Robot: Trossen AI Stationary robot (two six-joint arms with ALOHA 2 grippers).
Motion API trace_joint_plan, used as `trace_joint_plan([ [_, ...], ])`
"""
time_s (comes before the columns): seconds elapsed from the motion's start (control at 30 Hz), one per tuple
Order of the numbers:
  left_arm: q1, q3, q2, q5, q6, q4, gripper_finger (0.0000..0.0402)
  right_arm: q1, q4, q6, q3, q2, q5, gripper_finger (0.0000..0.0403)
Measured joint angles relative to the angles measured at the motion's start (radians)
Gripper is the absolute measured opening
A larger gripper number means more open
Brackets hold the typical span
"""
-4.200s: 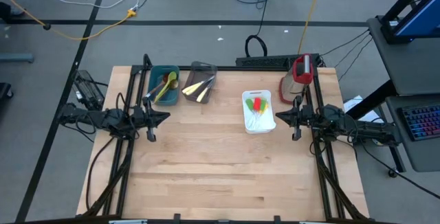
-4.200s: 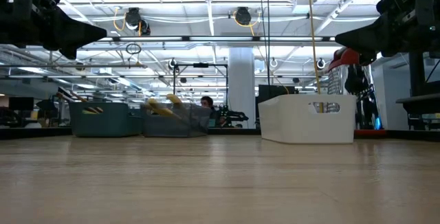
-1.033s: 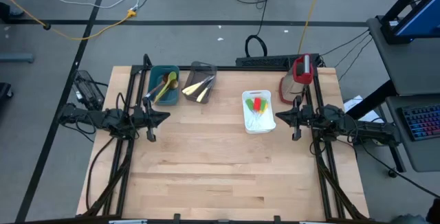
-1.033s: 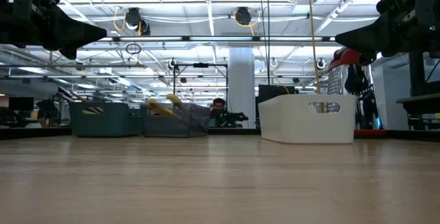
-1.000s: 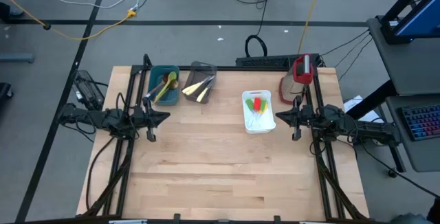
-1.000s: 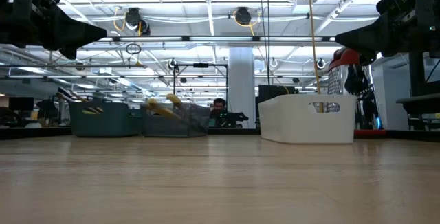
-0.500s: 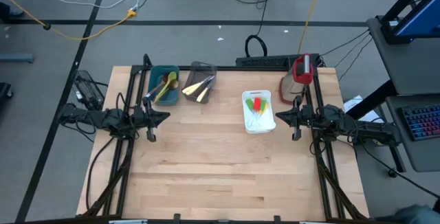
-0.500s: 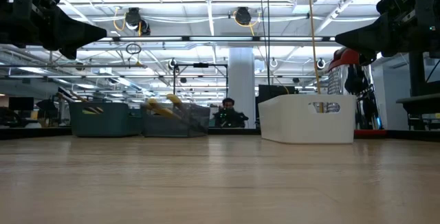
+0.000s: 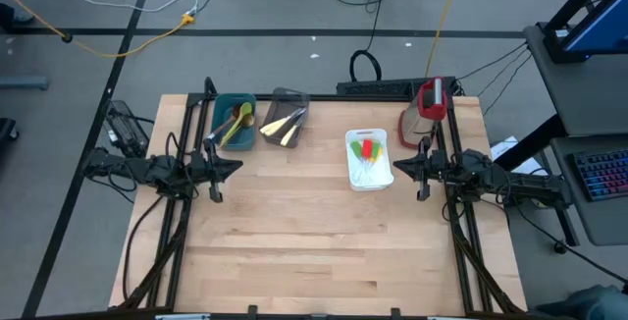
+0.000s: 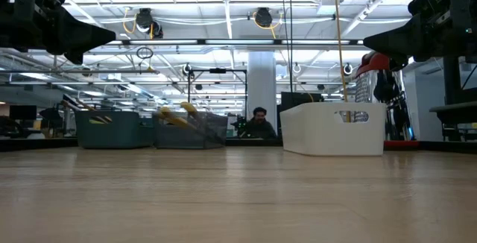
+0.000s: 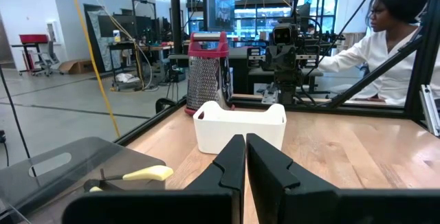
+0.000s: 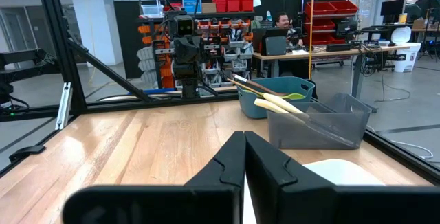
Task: Pick & Place Kitchen Items
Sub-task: Return to Home Position
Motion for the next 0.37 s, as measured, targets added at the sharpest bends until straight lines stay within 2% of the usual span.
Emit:
trace_joint_plan([
  [0.37,0.0,0.0,0.0,0.0,0.0,0.0,0.0021,0.0,0.0,0.0,0.0,0.0,0.0,0.0002],
])
